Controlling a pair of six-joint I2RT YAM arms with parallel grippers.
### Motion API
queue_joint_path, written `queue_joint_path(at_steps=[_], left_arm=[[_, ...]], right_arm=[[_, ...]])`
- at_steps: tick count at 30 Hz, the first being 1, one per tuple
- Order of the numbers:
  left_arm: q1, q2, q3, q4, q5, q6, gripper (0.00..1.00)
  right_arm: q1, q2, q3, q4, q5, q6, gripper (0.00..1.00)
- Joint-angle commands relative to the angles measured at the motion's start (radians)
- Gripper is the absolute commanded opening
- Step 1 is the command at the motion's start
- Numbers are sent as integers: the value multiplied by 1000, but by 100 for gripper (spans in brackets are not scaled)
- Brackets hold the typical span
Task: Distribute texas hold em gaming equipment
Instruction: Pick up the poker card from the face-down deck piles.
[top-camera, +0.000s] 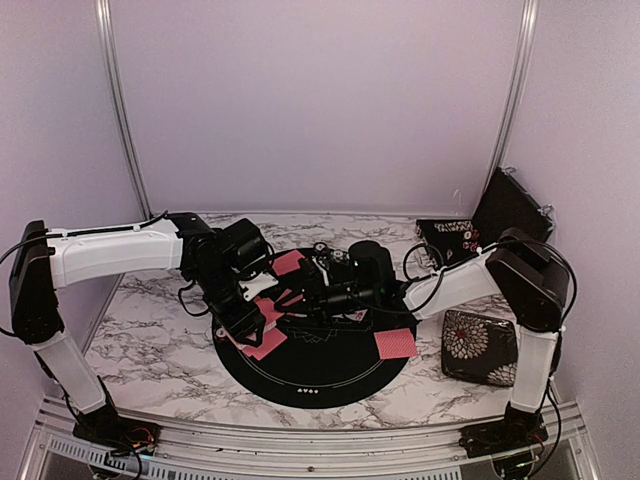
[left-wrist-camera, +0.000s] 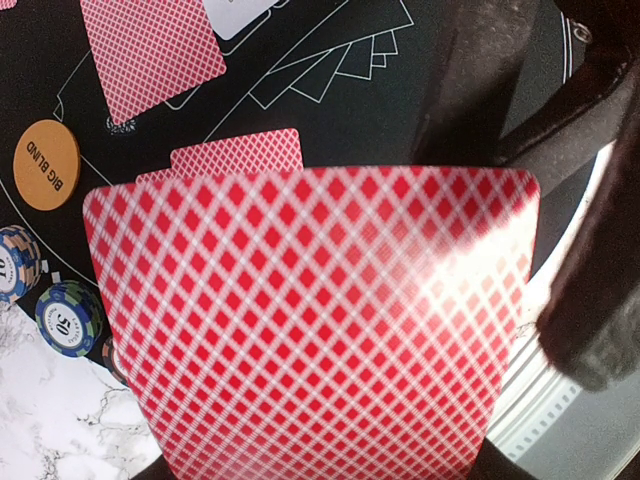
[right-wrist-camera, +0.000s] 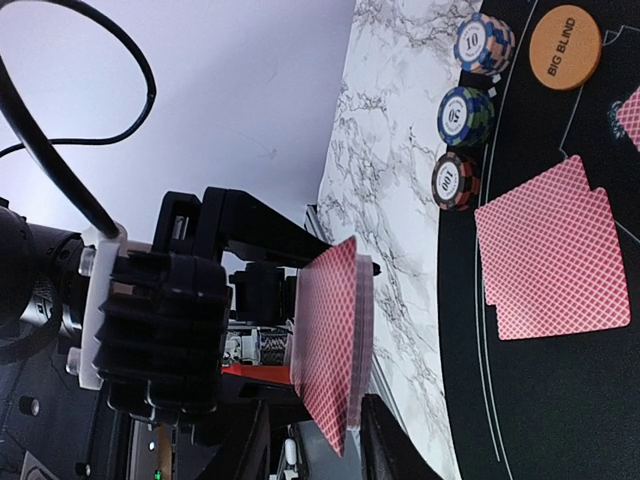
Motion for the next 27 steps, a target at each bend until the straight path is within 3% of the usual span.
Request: queue_joint_path(at_steps=[1, 17, 27], left_arm=[[2, -37, 2, 0, 7, 0, 55], [1, -35, 2, 1, 5, 0, 55], [2, -39, 3, 0, 6, -1, 55]], right_arm=[[-5, -28, -9, 20, 6, 3, 29], [5, -17, -5, 34, -7, 18, 17], [3, -16, 0, 26, -8, 20, 2]])
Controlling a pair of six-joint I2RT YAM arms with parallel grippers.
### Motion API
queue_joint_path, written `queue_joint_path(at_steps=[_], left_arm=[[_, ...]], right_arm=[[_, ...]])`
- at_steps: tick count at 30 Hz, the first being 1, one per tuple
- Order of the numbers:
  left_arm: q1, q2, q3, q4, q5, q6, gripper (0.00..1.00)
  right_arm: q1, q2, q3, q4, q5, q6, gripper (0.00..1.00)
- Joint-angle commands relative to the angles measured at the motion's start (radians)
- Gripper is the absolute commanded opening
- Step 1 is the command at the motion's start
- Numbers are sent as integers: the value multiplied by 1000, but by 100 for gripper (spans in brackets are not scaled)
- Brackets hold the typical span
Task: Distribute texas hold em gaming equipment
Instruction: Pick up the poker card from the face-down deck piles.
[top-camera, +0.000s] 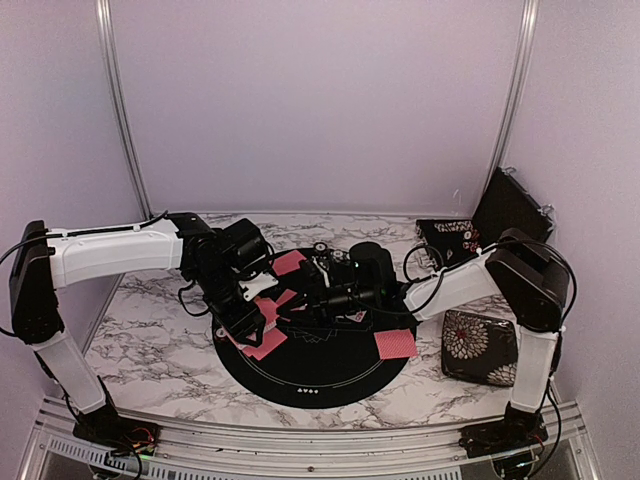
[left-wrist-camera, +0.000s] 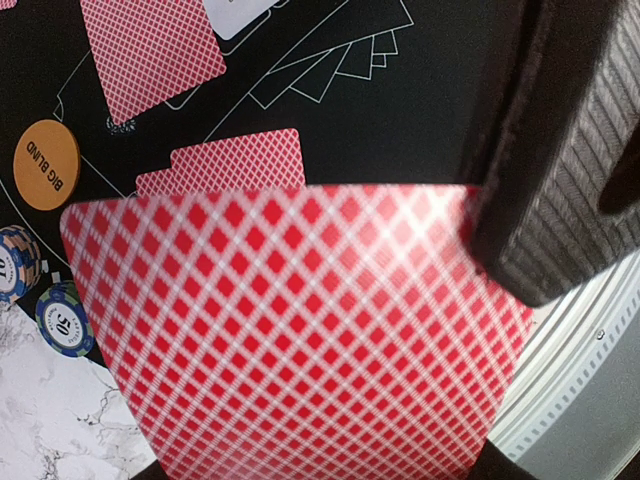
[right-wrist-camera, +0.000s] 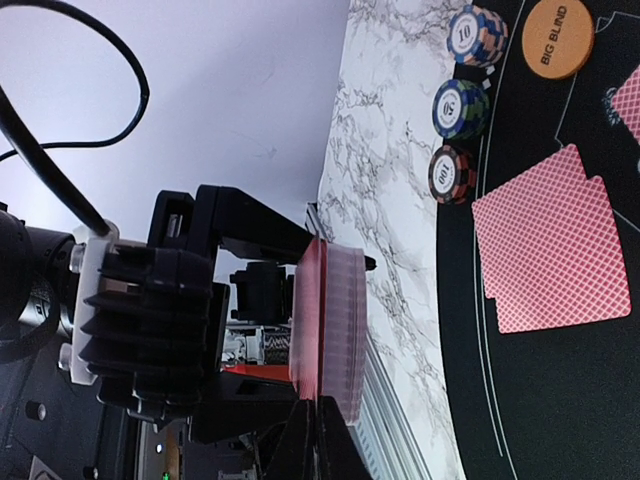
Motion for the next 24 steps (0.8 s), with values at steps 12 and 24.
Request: queue_joint_path(at_steps=[12, 24], left_arm=[[1, -36, 2, 0, 6, -2, 55], [2, -47, -3, 1, 10, -4, 55]], right_arm=[[-30, -30, -5, 35, -19, 9, 0], [-65, -55, -34, 58, -44, 11, 0]])
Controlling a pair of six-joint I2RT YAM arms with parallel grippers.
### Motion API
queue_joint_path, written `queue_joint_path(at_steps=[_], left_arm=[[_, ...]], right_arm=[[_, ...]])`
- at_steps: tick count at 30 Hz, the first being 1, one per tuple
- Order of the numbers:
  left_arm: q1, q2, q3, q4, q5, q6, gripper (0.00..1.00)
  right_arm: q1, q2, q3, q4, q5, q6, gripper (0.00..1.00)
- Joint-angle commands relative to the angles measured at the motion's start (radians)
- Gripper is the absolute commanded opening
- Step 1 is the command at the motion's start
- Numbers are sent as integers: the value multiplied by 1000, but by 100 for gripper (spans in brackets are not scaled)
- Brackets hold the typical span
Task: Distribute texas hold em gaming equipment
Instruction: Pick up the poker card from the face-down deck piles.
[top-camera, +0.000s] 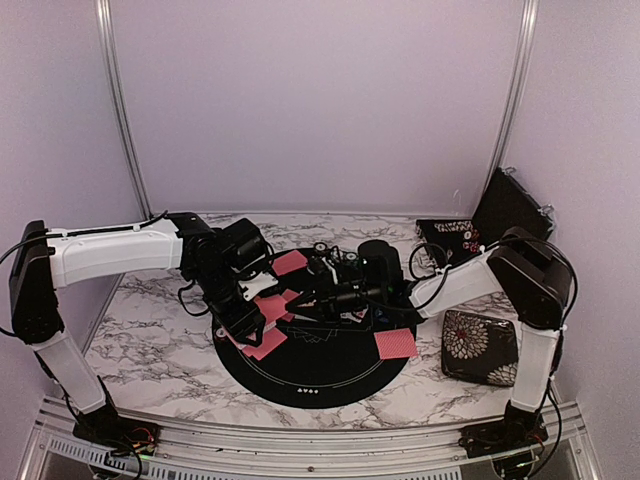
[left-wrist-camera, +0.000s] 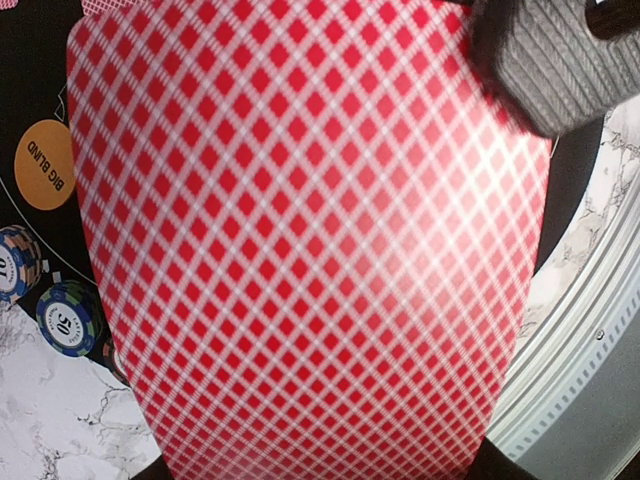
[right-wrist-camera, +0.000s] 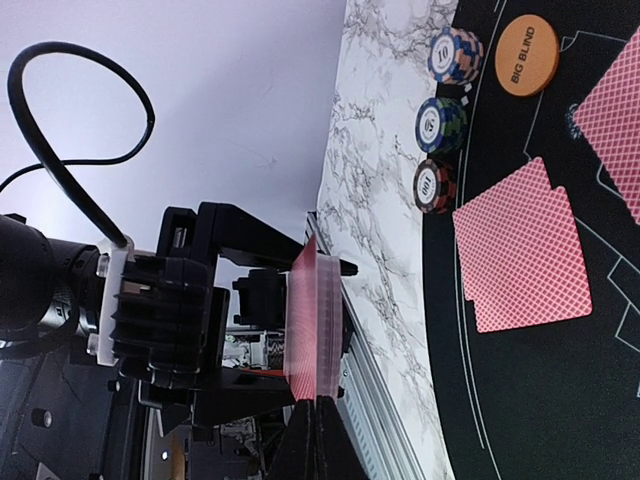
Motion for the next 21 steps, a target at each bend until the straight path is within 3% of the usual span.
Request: queue_joint_path(at_steps=[1, 21], left_arm=[[2, -46, -3, 1, 10, -4, 55], [2, -50, -6, 1, 4, -4, 55]], right_arm=[[-21, -52, -9, 39, -18, -2, 0], [-111, -86, -41, 54, -93, -17, 0]])
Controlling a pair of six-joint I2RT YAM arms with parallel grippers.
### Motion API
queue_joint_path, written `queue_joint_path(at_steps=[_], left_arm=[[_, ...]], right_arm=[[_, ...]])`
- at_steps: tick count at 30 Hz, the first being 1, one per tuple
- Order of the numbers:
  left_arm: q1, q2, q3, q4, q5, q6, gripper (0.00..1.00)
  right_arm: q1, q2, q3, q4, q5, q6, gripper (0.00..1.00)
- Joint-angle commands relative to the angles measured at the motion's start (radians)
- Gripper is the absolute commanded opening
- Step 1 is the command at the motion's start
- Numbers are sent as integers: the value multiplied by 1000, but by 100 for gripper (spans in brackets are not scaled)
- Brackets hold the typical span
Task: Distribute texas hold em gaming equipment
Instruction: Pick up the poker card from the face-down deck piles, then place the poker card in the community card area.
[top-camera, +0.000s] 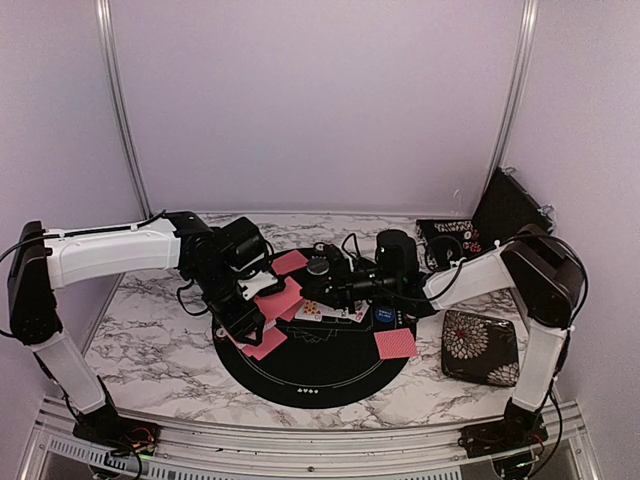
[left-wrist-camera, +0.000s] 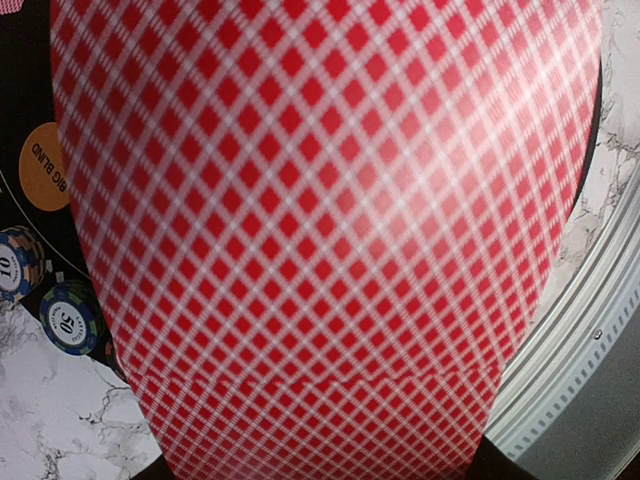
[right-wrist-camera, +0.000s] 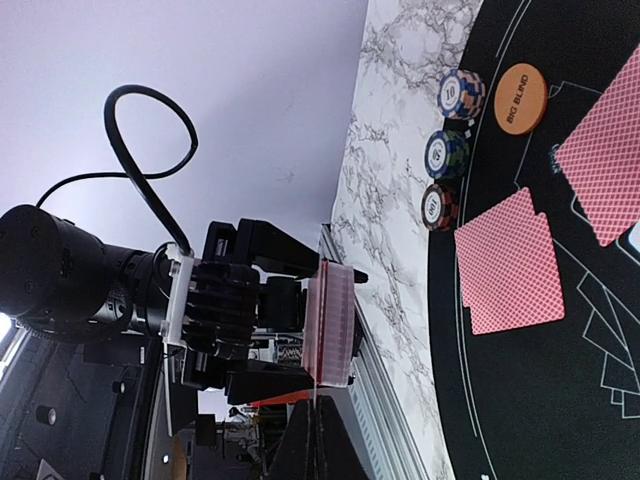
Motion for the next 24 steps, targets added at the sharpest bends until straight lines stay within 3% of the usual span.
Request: queue_joint_path(at_steps=[1, 15, 24], left_arm=[[2, -42, -6, 1, 5, -4, 55], [2, -43, -7, 0, 5, -5, 55], [1, -47, -9, 0, 3, -5, 55]], right_arm=[[-35, -33, -10, 32, -34, -17, 0], [-89, -30, -5, 25, -73, -32, 0], [-119, 63, 107, -160, -89, -178, 0]])
